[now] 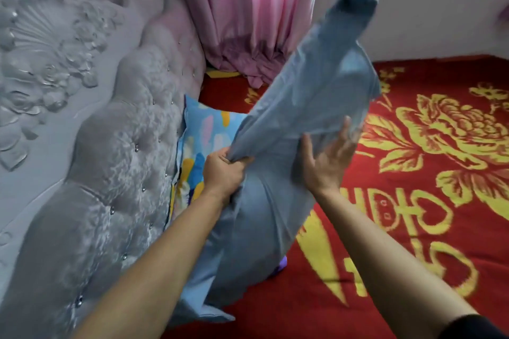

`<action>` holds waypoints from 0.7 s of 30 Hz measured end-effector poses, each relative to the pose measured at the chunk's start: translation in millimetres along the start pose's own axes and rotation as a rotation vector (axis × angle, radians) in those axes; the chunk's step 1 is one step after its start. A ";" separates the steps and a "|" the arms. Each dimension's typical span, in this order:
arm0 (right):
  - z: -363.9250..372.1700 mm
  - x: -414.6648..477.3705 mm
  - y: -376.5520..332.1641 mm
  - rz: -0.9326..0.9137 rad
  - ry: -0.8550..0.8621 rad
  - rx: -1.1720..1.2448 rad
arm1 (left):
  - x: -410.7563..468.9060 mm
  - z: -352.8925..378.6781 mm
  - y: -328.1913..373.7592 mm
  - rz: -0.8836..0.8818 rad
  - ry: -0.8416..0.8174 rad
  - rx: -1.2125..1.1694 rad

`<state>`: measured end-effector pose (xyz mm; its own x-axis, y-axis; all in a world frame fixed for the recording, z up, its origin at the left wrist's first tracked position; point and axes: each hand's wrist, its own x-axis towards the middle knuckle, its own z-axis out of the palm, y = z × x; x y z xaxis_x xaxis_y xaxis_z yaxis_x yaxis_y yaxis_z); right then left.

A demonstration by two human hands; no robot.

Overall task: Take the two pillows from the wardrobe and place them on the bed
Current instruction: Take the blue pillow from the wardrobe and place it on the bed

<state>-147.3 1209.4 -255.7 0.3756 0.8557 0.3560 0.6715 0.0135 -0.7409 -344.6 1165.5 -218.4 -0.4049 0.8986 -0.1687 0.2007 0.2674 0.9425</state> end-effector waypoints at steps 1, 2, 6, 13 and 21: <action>11.8 -10.1 4.8 0.171 -0.013 0.084 | 5.7 -3.6 -4.0 -0.022 -0.023 -0.114; 20.5 -20.3 10.4 0.334 -0.026 0.143 | 11.6 -6.9 -7.3 -0.048 -0.038 -0.215; 50.0 -53.5 81.6 0.852 -0.242 0.266 | 36.4 -16.4 -15.2 -0.220 -0.053 -0.524; 113.8 -56.5 119.2 0.687 -0.525 0.177 | 126.2 -36.6 -110.7 -0.363 0.076 -0.287; 195.1 -176.2 150.5 0.328 -0.817 -0.358 | 121.0 -22.5 -298.4 -0.419 -0.137 0.599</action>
<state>-237.1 1161.6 -541.1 0.1083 0.8874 -0.4480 0.8185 -0.3354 -0.4665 -473.5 1186.7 -513.5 -0.4470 0.7047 -0.5510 0.5217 0.7057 0.4794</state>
